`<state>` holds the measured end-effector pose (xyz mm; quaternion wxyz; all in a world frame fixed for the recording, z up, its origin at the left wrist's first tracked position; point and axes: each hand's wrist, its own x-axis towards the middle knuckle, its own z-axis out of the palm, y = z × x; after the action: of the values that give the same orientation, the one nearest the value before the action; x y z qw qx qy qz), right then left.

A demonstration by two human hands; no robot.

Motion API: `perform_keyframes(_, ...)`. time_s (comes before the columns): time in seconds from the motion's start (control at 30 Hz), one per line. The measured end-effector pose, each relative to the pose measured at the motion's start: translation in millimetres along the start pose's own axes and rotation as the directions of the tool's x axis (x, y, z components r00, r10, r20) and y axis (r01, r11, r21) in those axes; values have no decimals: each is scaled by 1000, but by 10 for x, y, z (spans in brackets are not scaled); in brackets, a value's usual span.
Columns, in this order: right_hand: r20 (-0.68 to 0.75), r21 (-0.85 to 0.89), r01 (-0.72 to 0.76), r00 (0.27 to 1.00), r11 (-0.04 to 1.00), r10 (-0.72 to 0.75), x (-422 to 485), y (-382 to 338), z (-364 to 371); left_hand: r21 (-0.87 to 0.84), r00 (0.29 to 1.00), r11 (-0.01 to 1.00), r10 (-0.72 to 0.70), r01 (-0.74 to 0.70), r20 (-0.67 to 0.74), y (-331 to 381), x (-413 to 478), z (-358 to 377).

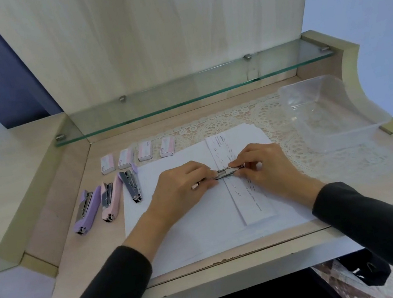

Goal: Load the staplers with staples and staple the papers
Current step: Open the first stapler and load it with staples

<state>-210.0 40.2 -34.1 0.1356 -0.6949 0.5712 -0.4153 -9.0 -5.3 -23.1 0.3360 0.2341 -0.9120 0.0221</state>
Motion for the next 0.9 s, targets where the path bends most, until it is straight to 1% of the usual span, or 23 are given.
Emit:
perform_keyframes(0.1, 4, -24, 25, 1000, 999, -25, 10, 10, 5, 30, 997, 999, -21, 23, -68, 54, 57, 108)
perform_keyframes(0.23, 7, -18, 28, 1000, 999, -27, 14, 14, 5, -47, 984, 992, -123, 118, -127, 94, 33, 145)
perform_keyframes(0.4, 29, -15, 35, 999, 999, -34, 17, 20, 18, -98, 966, 973, -222, 210, -132, 112, 26, 138)
perform_keyframes(0.57, 32, -23, 35, 999, 999, -34, 2, 31, 4, -206, 928, 929, -341, 308, -151, 137, -32, 59)
perform_keyframes(0.63, 33, -23, 29, 999, 999, -28, 5, 33, 7, -174, 916, 914, -386, 366, -105, 120, -110, -4)
perform_keyframes(0.7, 31, -25, 33, 999, 999, -32, 4, 35, 7, -84, 901, 899, -433, 429, -33, 89, -193, -43)
perform_keyframes(0.73, 32, -26, 40, 999, 999, -39, 2, 34, 5, -26, 903, 903, -430, 429, -11, 70, -228, -45)
perform_keyframes(0.8, 35, -25, 44, 998, 999, -43, -5, 30, 2, 69, 924, 922, -383, 382, -7, 41, -282, -20)
perform_keyframes(0.9, 16, 27, 20, 1000, 999, -21, -19, 19, -25, 70, 921, 918, -388, 389, -38, 17, -332, 26)
